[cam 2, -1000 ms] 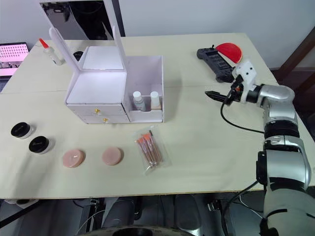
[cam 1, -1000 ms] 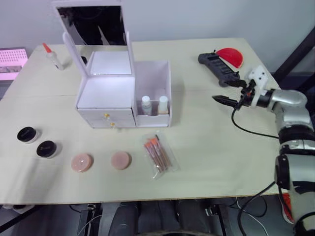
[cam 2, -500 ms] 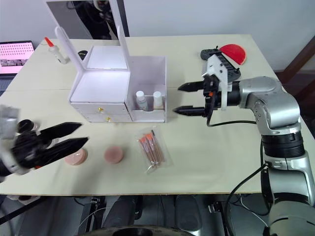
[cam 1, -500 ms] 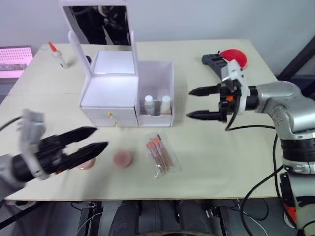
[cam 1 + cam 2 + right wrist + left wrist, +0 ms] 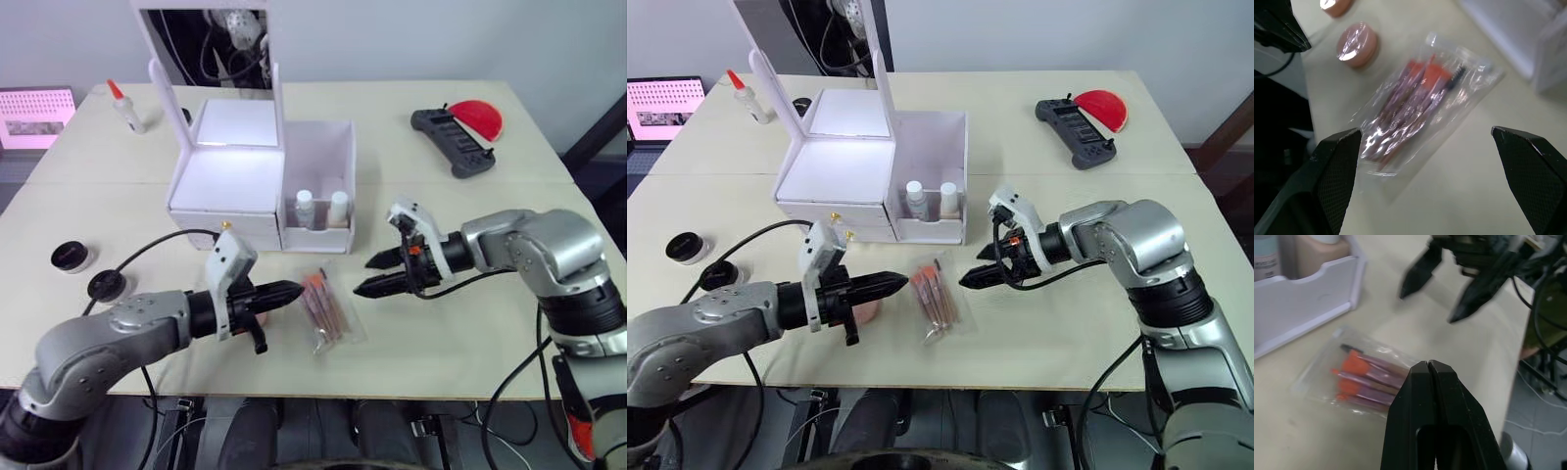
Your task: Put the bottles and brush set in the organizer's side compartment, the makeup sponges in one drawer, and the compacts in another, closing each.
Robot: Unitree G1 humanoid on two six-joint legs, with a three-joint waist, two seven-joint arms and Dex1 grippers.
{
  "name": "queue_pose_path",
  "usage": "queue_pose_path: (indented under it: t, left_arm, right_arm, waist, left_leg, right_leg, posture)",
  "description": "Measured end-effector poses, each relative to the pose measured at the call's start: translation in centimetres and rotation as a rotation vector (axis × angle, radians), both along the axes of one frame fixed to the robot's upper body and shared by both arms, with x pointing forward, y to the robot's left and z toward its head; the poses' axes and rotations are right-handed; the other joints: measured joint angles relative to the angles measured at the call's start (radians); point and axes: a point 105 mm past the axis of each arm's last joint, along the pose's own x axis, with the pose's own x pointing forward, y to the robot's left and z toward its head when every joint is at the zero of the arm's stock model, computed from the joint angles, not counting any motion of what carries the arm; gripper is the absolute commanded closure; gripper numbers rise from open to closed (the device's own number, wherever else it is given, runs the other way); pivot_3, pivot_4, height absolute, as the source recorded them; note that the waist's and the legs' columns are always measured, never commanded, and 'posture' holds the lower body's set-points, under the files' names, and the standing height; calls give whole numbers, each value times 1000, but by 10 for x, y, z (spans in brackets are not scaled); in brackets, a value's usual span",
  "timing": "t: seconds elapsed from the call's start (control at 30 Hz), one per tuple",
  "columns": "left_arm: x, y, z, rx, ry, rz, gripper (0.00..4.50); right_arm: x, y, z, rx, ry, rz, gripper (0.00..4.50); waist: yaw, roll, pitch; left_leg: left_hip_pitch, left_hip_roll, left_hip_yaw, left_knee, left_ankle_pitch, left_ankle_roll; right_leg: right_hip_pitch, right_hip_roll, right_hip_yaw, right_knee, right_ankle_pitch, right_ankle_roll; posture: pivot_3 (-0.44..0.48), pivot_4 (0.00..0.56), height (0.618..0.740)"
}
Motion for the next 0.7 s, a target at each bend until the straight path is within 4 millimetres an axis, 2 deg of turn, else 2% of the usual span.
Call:
queue_pose_path:
  t: [0.07, 0.2, 0.27, 0.5, 0.7]
  left_arm:
    - [4, -9, -12, -87, 121, 34, 4437]
    - [2, -13, -42, -1, 264, 56, 4437]
    - [5, -15, -49, 30, 299, 66, 4437]
    - [7, -14, -63, 94, 369, 94, 4437]
    - [8, -11, -65, 104, 387, 134, 4437]
  right_arm:
    - [-1, 3, -8, -5, 95, -27, 0]
    - [1, 4, -24, -35, 198, -80, 0]
    - [4, 7, -25, -36, 200, -89, 0]
    - [6, 14, -27, -54, 190, -96, 0]
    - [4, 23, -29, -43, 194, -82, 0]
  waist:
    - [0, -2, 0]
    - [0, -3, -1]
    - [0, -3, -1]
    - [-4, -3, -1]
    - [-7, -7, -5]
  left_leg:
    - [0, 0, -1, 1, 0, 0]
    - [0, 0, -1, 1, 0, 0]
    - [0, 0, -1, 1, 0, 0]
    - [1, 0, -1, 1, 0, 0]
    - [2, 0, -1, 0, 0, 0]
  right_leg:
    - [0, 0, 0, 0, 0, 0]
    - [0, 0, 0, 1, 0, 0]
    - [1, 0, 0, 1, 0, 0]
    - [1, 0, 0, 1, 0, 1]
    - [2, 1, 0, 1, 0, 0]
  posture:
    - [0, 150, 740]
    - [0, 150, 740]
    - [0, 150, 740]
    - [0, 150, 740]
    - [0, 150, 740]
